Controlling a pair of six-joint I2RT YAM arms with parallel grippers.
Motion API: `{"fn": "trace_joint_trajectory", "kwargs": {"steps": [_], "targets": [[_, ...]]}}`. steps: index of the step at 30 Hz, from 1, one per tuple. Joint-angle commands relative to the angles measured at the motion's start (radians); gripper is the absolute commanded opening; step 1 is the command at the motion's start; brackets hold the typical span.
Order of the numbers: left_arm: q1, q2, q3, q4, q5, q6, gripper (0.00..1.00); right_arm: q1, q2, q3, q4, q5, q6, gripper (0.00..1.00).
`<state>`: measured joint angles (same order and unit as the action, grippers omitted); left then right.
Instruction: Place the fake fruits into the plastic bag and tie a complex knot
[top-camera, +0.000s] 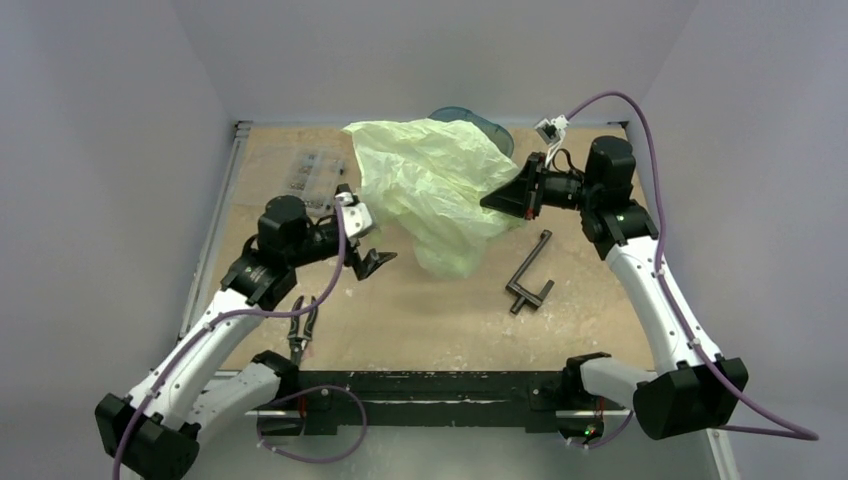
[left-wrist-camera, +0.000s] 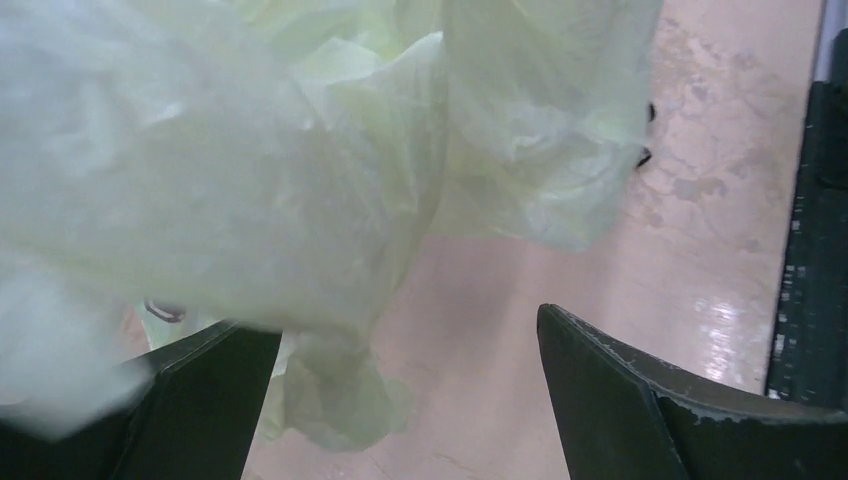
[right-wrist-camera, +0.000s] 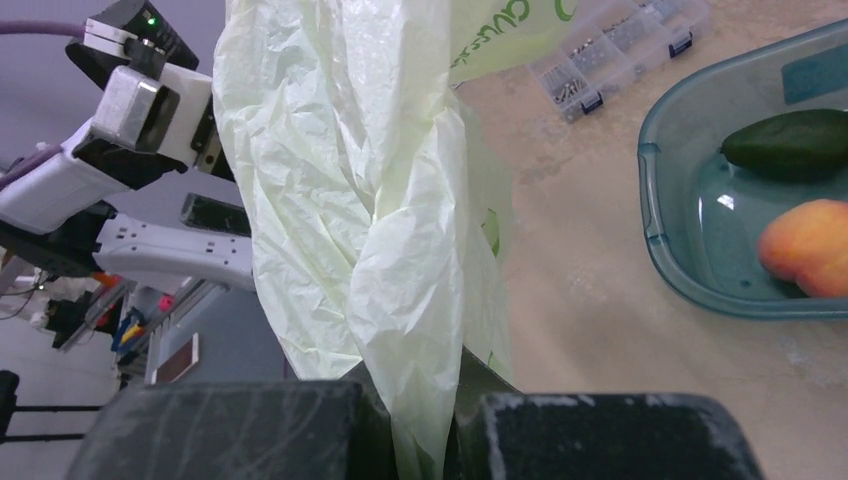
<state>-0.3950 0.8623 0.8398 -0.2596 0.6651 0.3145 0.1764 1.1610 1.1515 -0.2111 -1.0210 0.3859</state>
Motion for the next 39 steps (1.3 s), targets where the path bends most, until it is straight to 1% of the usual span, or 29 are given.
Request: {"fn": "trace_joint_trajectory", "kwargs": {"steps": [1,3,4,5,6,7,9,10,11,13,15,16,17,19,20,21,22,23,24,25,27,29,31,32,33,35,37,39], "targets": [[-0.112,0.074,-0.017,0.260,-0.286,0.132,1.00,0.003,-0.035,-0.009,0.014,-0.061,0.023,0.00],[-0.139,0.103,-0.018,0.297,-0.321,0.149,0.98,0.003,-0.042,-0.010,0.022,-0.078,0.038,0.00],[-0.144,0.109,0.001,0.255,-0.321,0.148,0.79,0.003,-0.043,-0.005,0.024,-0.076,0.049,0.00],[-0.143,0.105,0.027,0.183,-0.309,0.144,0.49,0.000,-0.042,0.008,-0.002,-0.066,0.040,0.00],[-0.138,0.090,0.042,0.114,-0.293,0.142,0.09,-0.013,-0.039,0.031,-0.041,-0.051,0.015,0.00],[-0.120,0.062,0.047,0.051,-0.245,0.143,0.00,-0.037,-0.029,0.052,-0.071,-0.043,-0.006,0.00],[-0.047,-0.022,0.050,-0.146,-0.022,0.200,0.00,-0.111,0.007,0.103,-0.127,-0.029,-0.060,0.00],[-0.016,-0.065,0.055,-0.254,0.074,0.242,0.00,-0.162,0.036,0.135,-0.158,-0.013,-0.116,0.00],[0.006,-0.099,0.069,-0.377,0.139,0.309,0.00,-0.206,0.068,0.180,-0.192,0.008,-0.160,0.00],[0.025,-0.141,0.102,-0.605,0.224,0.428,0.00,-0.238,0.139,0.262,-0.261,0.039,-0.236,0.00],[0.025,-0.148,0.125,-0.759,0.290,0.531,0.00,-0.239,0.188,0.302,-0.314,0.049,-0.301,0.00],[0.024,-0.140,0.138,-0.815,0.323,0.571,0.00,-0.239,0.203,0.301,-0.339,0.065,-0.337,0.00],[0.018,-0.122,0.152,-0.841,0.354,0.576,0.00,-0.232,0.215,0.288,-0.357,0.077,-0.365,0.00],[-0.030,-0.051,0.196,-0.827,0.393,0.509,0.00,-0.218,0.224,0.249,-0.354,0.084,-0.380,0.00],[-0.065,-0.014,0.225,-0.809,0.397,0.470,0.00,-0.212,0.224,0.237,-0.358,0.082,-0.405,0.12],[-0.107,0.019,0.256,-0.767,0.386,0.418,0.00,-0.208,0.223,0.234,-0.369,0.073,-0.422,0.32],[-0.142,0.047,0.278,-0.724,0.365,0.364,0.00,-0.207,0.215,0.242,-0.393,0.067,-0.441,0.55],[-0.175,0.066,0.297,-0.684,0.332,0.325,0.00,-0.207,0.207,0.259,-0.422,0.062,-0.466,0.71],[-0.205,0.082,0.307,-0.654,0.287,0.310,0.00,-0.209,0.198,0.282,-0.455,0.061,-0.498,0.81],[-0.226,0.094,0.314,-0.643,0.222,0.324,0.00,-0.217,0.188,0.314,-0.510,0.085,-0.559,0.94],[-0.243,0.120,0.339,-0.647,0.114,0.400,0.00,-0.227,0.168,0.373,-0.635,0.133,-0.695,0.99],[-0.243,0.144,0.379,-0.644,0.025,0.467,0.00,-0.227,0.146,0.407,-0.688,0.166,-0.769,0.99],[-0.244,0.170,0.436,-0.664,-0.002,0.544,0.00,-0.226,0.126,0.424,-0.692,0.173,-0.790,0.99],[-0.245,0.179,0.460,-0.684,0.005,0.595,0.00,-0.216,0.115,0.423,-0.664,0.157,-0.787,0.99],[-0.252,0.183,0.474,-0.695,0.005,0.647,0.00,-0.197,0.106,0.417,-0.606,0.161,-0.736,0.99],[-0.279,0.184,0.484,-0.700,-0.032,0.741,0.00,-0.142,0.104,0.415,-0.527,0.249,-0.695,0.99],[-0.291,0.189,0.494,-0.709,-0.076,0.782,0.00,-0.133,0.139,0.448,-0.549,0.299,-0.709,0.99],[-0.292,0.198,0.509,-0.737,-0.120,0.803,0.00,-0.161,0.210,0.511,-0.667,0.353,-0.778,0.99]]}}
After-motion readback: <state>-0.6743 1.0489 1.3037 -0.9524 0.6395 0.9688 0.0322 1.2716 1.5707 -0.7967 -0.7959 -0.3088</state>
